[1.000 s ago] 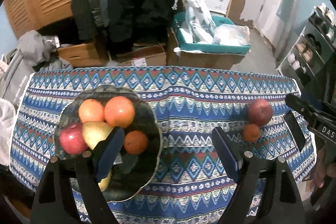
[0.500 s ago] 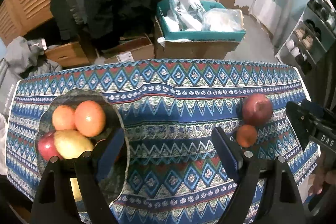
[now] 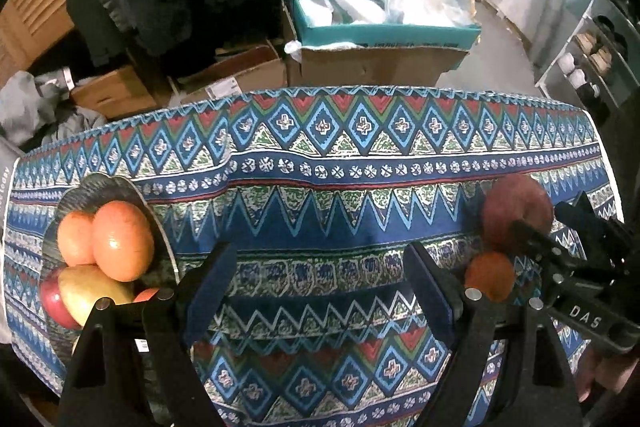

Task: Organize fruits
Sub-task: 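Move the right tool onto the red apple and close on it, then grasp the small orange with the left tool while the right tool lifts the apple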

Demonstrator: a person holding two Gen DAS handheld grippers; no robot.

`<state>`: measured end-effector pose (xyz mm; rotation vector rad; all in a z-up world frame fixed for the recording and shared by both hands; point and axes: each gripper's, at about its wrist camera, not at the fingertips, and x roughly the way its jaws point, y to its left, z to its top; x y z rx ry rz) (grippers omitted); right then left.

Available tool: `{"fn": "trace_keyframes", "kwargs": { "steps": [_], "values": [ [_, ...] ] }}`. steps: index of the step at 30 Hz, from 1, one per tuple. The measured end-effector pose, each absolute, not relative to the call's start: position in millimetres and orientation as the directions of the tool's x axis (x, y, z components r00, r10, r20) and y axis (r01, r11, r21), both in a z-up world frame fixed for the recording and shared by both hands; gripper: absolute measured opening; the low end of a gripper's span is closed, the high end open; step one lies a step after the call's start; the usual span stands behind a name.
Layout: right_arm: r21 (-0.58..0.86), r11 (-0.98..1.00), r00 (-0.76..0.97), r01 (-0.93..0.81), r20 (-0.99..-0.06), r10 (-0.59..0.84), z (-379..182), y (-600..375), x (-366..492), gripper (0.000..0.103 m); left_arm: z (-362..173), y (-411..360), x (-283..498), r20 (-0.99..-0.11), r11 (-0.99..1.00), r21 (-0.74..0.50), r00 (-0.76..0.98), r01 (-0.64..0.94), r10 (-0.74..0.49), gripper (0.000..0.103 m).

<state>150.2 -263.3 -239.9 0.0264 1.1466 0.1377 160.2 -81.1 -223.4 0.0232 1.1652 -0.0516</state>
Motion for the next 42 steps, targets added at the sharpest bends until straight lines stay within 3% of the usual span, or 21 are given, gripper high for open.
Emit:
{"fn": "trace_keyframes", "kwargs": {
  "steps": [19,42],
  "values": [
    [0.063,0.995,0.383,-0.083,-0.919,0.09,-273.0,-257.2,168.9,0.079,-240.8,-83.5,169.9,-0.931,0.998,-0.041,0.361,0.052,-0.057,0.086],
    [0.076,0.997,0.467,0.029,-0.883,0.053,-232.5,-339.3,109.3,0.078,-233.3,-156.0,148.9,-0.924,0.976,-0.102,0.346,0.19,-0.164,0.086]
  ]
}}
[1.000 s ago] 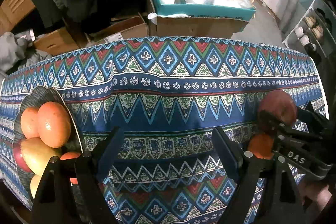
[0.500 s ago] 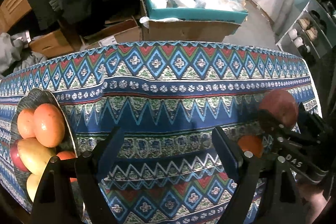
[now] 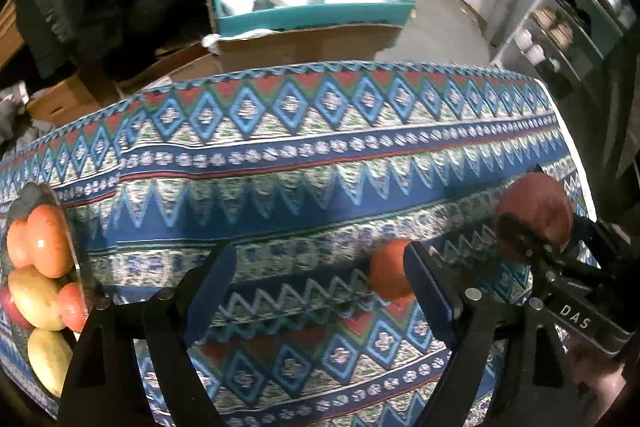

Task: Organize fruits
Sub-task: 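Grasp the small orange with the left tool while the right tool lifts the apple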

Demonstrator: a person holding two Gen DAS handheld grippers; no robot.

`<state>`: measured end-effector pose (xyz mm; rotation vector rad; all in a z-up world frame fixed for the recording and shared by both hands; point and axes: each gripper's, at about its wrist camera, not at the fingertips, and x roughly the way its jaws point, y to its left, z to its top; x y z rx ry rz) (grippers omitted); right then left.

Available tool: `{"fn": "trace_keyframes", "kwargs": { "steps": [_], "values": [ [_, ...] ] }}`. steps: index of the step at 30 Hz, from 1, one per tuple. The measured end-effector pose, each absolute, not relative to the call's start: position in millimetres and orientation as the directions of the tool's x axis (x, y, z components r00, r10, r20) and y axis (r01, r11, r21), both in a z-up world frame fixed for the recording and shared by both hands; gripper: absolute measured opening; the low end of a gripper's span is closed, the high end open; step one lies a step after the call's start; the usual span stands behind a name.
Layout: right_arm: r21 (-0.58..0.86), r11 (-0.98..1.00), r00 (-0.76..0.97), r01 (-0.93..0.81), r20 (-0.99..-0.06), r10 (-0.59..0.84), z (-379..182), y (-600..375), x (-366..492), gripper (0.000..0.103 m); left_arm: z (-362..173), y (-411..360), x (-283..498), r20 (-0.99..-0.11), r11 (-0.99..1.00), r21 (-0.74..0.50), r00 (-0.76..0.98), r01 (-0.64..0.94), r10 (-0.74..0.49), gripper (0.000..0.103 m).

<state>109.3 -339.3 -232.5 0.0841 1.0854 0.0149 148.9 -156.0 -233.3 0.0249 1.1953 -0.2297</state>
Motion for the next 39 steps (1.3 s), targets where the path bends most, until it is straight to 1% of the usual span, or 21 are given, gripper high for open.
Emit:
{"fn": "trace_keyframes", "kwargs": {
  "steps": [9,21,22,24,26,27,28,39],
  "values": [
    [0.089,0.994,0.459,0.069,-0.887,0.048,-239.0,-357.8,95.6,0.078,-251.7,-185.3,141.2,-0.935,0.961,-0.072,0.316,0.266,-0.157,0.086],
    [0.081,0.994,0.449,0.068,-0.893,0.042,-242.5,-362.1,90.3,0.078,-272.0,-203.8,141.0,-0.947,0.951,-0.074,0.277,0.299,-0.161,0.086],
    [0.082,0.994,0.449,0.067,-0.893,0.044,-242.4,-362.0,91.0,0.078,-272.8,-203.9,140.0,-0.946,0.951,-0.079,0.278,0.299,-0.166,0.084],
    [0.083,0.994,0.451,0.065,-0.892,0.044,-241.5,-361.9,91.1,0.078,-273.4,-205.2,139.6,-0.945,0.949,-0.087,0.276,0.303,-0.175,0.076],
    [0.08,0.995,0.453,0.06,-0.89,0.045,-240.3,-361.2,91.3,0.078,-274.5,-206.7,138.8,-0.946,0.945,-0.101,0.264,0.313,-0.188,0.056],
    [0.079,0.995,0.454,0.058,-0.89,0.045,-239.9,-360.5,91.4,0.078,-275.4,-207.3,138.6,-0.947,0.94,-0.121,0.248,0.319,-0.206,0.052],
    [0.078,0.995,0.455,0.055,-0.889,0.044,-239.5,-359.8,91.5,0.078,-275.8,-208.0,138.7,-0.946,0.937,-0.137,0.239,0.32,-0.219,0.046],
    [0.062,0.997,0.47,0.035,-0.882,0.039,-232.4,-354.6,91.1,0.078,-260.3,-204.1,131.2,-0.932,0.94,-0.113,0.294,0.322,-0.212,0.045]
  ]
}}
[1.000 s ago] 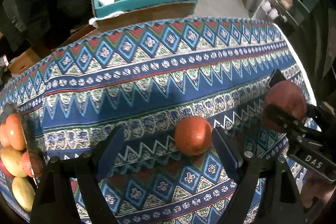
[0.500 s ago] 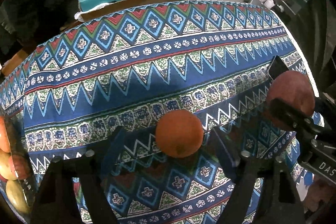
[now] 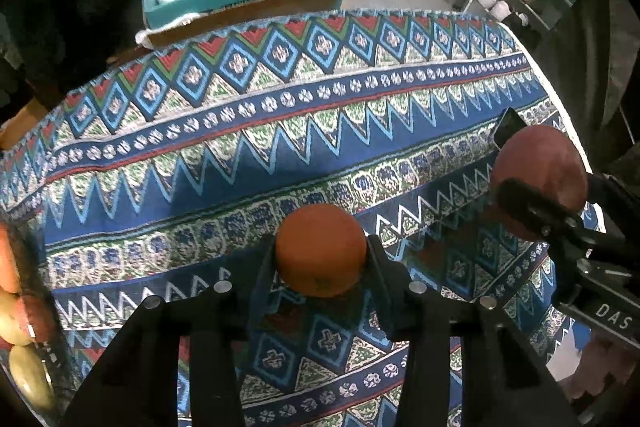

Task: Organize fruits
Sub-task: 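Grasp the small orange with the left tool while the right tool lifts the apple, then carry the orange with the left tool while the right tool carries the apple toward the plate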

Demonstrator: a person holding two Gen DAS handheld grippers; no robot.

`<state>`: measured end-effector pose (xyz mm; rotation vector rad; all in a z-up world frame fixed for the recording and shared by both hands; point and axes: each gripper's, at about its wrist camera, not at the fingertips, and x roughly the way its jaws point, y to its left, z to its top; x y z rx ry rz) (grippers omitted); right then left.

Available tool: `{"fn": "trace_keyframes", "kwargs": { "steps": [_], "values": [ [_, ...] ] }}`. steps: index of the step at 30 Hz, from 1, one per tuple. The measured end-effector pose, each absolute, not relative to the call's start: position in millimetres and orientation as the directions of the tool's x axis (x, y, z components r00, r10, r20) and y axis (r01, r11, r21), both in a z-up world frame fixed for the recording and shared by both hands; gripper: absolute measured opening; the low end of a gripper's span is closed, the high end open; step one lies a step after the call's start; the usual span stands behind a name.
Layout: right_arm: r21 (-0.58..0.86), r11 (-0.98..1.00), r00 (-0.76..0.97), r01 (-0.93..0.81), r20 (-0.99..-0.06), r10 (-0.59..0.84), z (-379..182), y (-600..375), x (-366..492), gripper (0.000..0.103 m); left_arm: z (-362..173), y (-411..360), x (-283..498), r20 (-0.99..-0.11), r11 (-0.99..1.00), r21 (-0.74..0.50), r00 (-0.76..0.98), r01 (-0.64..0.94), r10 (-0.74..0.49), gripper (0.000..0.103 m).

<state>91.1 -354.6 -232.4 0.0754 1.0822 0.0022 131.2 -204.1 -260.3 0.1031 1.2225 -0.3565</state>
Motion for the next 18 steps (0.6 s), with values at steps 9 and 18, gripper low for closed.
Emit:
{"fn": "trace_keyframes", "kwargs": {
  "steps": [9,18],
  "values": [
    [0.055,0.998,0.511,0.017,-0.859,0.039,-212.4,-348.7,88.1,0.078,-227.9,-193.0,124.4,-0.903,0.942,-0.086,0.374,0.323,-0.211,0.045],
    [0.052,0.999,0.566,-0.013,-0.823,0.051,-183.4,-340.4,81.6,0.078,-191.5,-177.9,112.8,-0.873,0.948,-0.104,0.43,0.301,-0.232,0.045]
  ]
}}
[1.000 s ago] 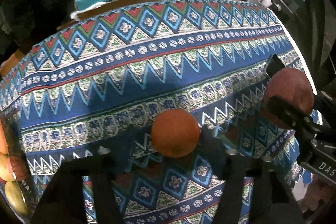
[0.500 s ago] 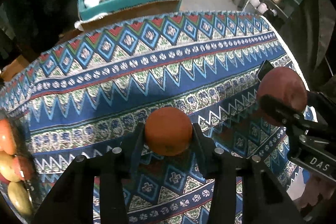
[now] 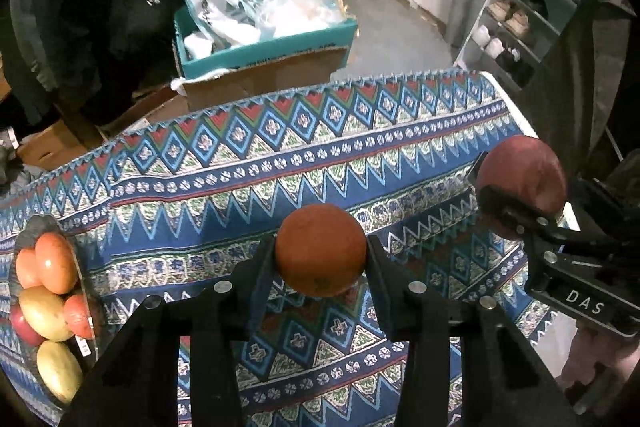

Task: Organize fruits
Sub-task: 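Carry the orange with the left tool while the right tool carries the apple toward the plate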

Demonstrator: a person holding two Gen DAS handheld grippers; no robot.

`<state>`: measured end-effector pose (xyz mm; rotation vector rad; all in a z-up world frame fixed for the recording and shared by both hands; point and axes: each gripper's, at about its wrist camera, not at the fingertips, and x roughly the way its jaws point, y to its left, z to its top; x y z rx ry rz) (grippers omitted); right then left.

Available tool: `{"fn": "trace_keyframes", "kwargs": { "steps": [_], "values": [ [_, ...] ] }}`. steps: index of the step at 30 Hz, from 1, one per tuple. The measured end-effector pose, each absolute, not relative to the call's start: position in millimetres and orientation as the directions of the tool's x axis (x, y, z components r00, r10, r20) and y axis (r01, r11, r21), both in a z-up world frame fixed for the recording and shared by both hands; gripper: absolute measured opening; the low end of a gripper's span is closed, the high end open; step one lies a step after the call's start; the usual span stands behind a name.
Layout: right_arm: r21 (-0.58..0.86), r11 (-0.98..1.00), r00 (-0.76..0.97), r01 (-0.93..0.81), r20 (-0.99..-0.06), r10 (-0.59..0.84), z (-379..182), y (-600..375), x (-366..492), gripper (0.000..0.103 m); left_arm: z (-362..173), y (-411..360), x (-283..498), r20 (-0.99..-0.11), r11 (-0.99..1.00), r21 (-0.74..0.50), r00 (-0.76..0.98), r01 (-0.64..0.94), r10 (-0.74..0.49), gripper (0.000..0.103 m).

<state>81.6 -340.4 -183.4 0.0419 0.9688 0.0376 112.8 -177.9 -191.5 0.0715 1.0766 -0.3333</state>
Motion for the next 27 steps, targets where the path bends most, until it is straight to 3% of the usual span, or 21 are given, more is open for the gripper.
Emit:
{"fn": "trace_keyframes", "kwargs": {
  "steps": [27],
  "values": [
    [0.041,0.992,0.72,-0.12,-0.684,0.116,-92.2,-298.1,58.9,0.078,-112.0,-125.6,74.5,-0.766,0.958,-0.11,0.592,0.266,-0.252,0.045]
  ]
}}
